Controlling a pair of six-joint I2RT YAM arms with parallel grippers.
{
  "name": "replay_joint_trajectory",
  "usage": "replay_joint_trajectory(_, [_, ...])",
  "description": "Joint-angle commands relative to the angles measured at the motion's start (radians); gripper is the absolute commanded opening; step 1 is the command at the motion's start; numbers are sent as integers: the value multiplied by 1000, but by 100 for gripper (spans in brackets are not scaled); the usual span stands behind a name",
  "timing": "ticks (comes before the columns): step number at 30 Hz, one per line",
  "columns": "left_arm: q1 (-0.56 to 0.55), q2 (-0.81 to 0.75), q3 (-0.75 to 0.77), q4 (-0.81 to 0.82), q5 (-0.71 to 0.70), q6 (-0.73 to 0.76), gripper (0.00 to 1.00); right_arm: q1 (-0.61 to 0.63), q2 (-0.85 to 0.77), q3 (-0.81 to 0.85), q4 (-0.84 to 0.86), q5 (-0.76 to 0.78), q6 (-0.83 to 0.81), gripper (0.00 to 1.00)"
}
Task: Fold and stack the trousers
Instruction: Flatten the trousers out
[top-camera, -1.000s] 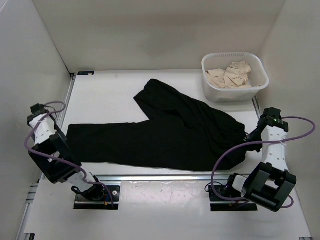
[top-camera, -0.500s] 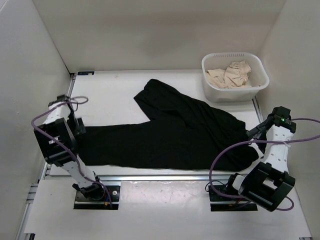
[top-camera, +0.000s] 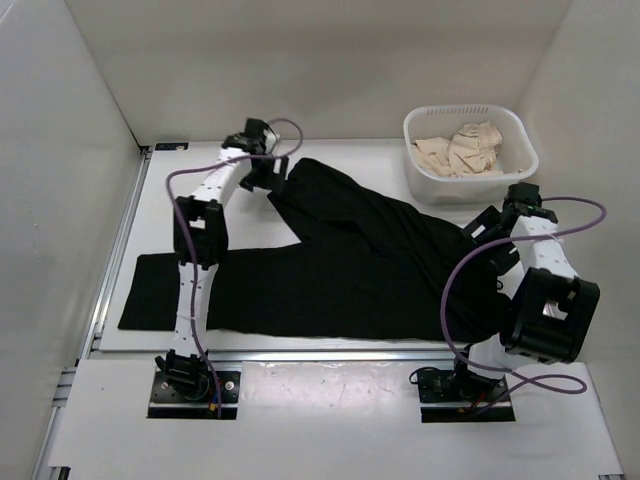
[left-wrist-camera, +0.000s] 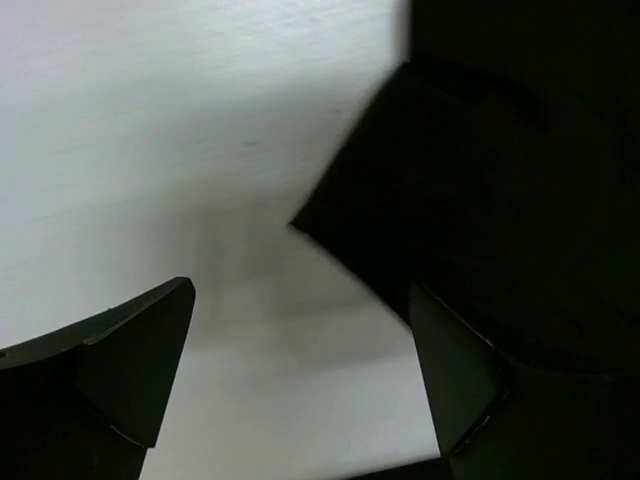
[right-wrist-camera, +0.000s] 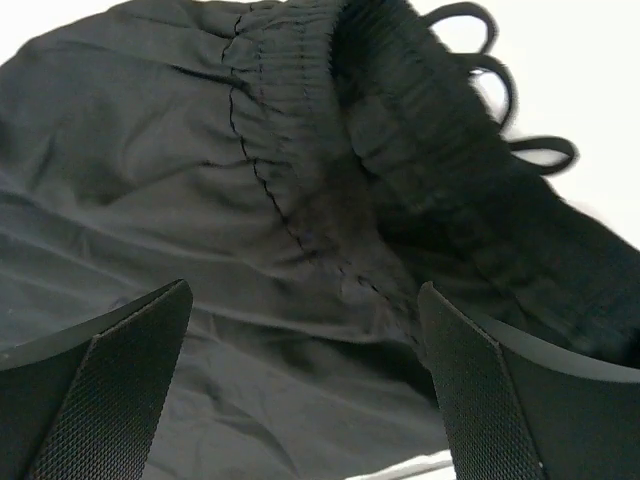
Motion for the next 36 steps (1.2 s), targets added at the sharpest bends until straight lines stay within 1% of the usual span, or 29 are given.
replay_joint_trajectory(1, [-12, 32, 14, 63, 82, 0, 100, 9, 55, 54, 67, -11, 31, 98])
replay_joint_trajectory(2, [-12, 32, -32, 102, 68, 0, 100, 9, 67, 54, 67, -11, 31, 98])
replay_joint_trajectory(4, [-24, 67, -41, 146, 57, 0, 100, 19, 92, 54, 67, -11, 31, 98])
replay_joint_trajectory(7, [-35, 113, -18, 147, 114, 0, 100, 29, 115, 45, 76, 12, 22, 98])
replay_joint_trajectory(10, [-61, 124, -66, 147, 145, 0, 100, 29, 150, 35, 97, 24, 22, 98])
replay_joint_trajectory(11, [-61, 124, -104, 147, 180, 0, 100, 29, 162, 35, 106, 34, 22, 98])
replay_joint_trajectory(12, [-75, 124, -123, 147, 194, 0, 84, 29, 194, 35, 106, 34, 22, 98])
replay_joint_trajectory(13, [-75, 112, -136, 147, 208, 0, 65, 29, 214, 44, 106, 47, 22, 98])
replay_joint_trajectory(14, [-87, 112, -158, 147, 208, 0, 35, 29, 234, 55, 106, 47, 22, 98])
replay_joint_trajectory(15, [-96, 112, -158, 147, 199, 0, 14, 29, 280, 81, 79, 60, 22, 97])
replay_joint_trajectory(16, [-96, 91, -169, 147, 198, 0, 14, 29, 305, 97, 59, 70, 31, 93])
replay_joint_trajectory(18, [-96, 60, -193, 137, 131, 0, 14, 29, 360, 110, 16, 71, 31, 85])
replay_joint_trajectory(19, [-96, 10, -205, 137, 84, 0, 14, 29, 360, 120, 16, 71, 40, 74])
replay_joint_trajectory(20, [-86, -21, -230, 137, -8, 0, 14, 29, 360, 103, 16, 61, 40, 67])
replay_joint_trajectory(21, [-68, -53, -239, 137, -45, 0, 14, 29, 360, 71, 28, 61, 40, 57])
replay_joint_trajectory(22, [-54, -122, -248, 137, -76, 0, 14, 29, 351, 55, 42, 61, 40, 35])
replay_joint_trajectory(23, [-26, -161, -258, 137, -99, 0, 14, 29, 333, 40, 42, 48, 40, 23])
replay_joint_trajectory(24, [-15, -202, -287, 137, -149, 0, 14, 29, 324, 26, 53, 32, 40, 13])
replay_joint_trajectory(25, [-15, -282, -302, 137, -173, 0, 14, 29, 311, 12, 53, 22, 25, 0])
replay_joint_trajectory(27, [-4, -372, -365, 137, -252, 0, 14, 29, 261, -24, 53, 8, -9, 0])
replay_joint_trajectory(28, [-17, -420, -388, 137, -286, 0, 14, 29, 217, -37, 53, 8, -20, 0])
replay_joint_trajectory(29, [-35, -510, -409, 153, -321, 0, 14, 29, 193, -60, 44, -1, -30, 0])
replay_joint_trajectory(30, [-44, -550, -437, 153, -390, 0, 14, 29, 170, -70, 31, -2, -47, 0])
replay_joint_trajectory(32, [-54, -647, -437, 167, -432, 0, 14, 29, 109, -90, 31, -17, -72, 0])
replay_joint_trajectory(33, [-87, -675, -437, 167, -444, 0, 14, 29, 95, -100, 31, -44, -72, 0])
replay_joint_trajectory(35, [-136, -732, -500, 167, -444, 0, 14, 38, 71, -126, 31, -69, -81, 0])
replay_joint_trajectory(36, [-211, -793, -546, 167, -429, 0, 14, 38, 70, -126, 31, -69, -93, 0])
